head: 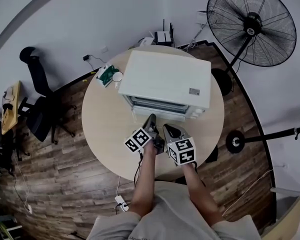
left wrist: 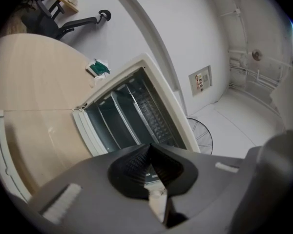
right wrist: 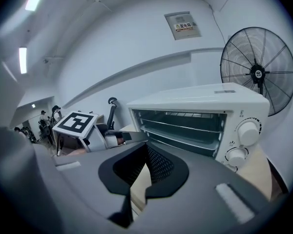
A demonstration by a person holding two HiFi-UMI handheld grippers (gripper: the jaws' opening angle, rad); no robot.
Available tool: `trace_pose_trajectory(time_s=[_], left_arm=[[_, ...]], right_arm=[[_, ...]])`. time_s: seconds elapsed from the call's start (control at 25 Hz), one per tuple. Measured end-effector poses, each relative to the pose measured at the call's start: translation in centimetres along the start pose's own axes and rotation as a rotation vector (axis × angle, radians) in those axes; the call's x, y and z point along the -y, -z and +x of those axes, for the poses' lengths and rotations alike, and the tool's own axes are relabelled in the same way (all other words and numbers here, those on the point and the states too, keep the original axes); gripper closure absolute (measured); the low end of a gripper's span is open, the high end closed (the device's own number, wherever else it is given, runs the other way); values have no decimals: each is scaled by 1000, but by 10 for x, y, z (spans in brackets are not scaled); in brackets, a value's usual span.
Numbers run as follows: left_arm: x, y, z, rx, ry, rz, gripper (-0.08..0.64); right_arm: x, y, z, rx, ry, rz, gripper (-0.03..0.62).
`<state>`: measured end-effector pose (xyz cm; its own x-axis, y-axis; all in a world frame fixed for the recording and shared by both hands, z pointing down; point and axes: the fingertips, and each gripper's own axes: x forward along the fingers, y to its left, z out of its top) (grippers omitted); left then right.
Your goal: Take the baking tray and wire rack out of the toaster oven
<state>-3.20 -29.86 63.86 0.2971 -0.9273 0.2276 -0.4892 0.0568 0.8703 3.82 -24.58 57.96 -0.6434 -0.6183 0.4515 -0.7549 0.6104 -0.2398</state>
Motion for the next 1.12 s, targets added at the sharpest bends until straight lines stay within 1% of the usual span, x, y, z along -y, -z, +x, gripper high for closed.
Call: trace_pose_trajectory(time_s=[0.16, 0.24, 0.4, 0.48, 0.56, 0.68, 0.88, 1.0, 1.12], left_arm=[[-2, 1, 19, 6, 16, -51, 504], [-7, 2, 29, 10, 21, -94, 503], [-12, 4, 47, 16, 63, -186, 499], [-19, 6, 55, 14, 59, -221, 486], [-22, 8, 61, 18, 68, -248, 458], [-20, 9, 71, 45, 102, -289, 443], [-23, 6, 88, 82, 129, -320, 417], [-30, 3, 95, 108, 125, -353, 413], [-37, 3, 103, 120, 118, -398, 413]], right_arm=[[18, -3, -6, 12, 27, 23, 597], [24, -1, -9, 6, 34, 18, 597], [34, 4, -12, -6, 44, 21, 597], [38, 6, -11, -10, 45, 31, 597], [42, 10, -12, -17, 45, 41, 597], [53, 19, -16, -45, 49, 36, 597], [73, 25, -22, -74, 80, 39, 597], [82, 23, -24, -76, 95, 40, 597], [82, 21, -22, -78, 86, 40, 597]])
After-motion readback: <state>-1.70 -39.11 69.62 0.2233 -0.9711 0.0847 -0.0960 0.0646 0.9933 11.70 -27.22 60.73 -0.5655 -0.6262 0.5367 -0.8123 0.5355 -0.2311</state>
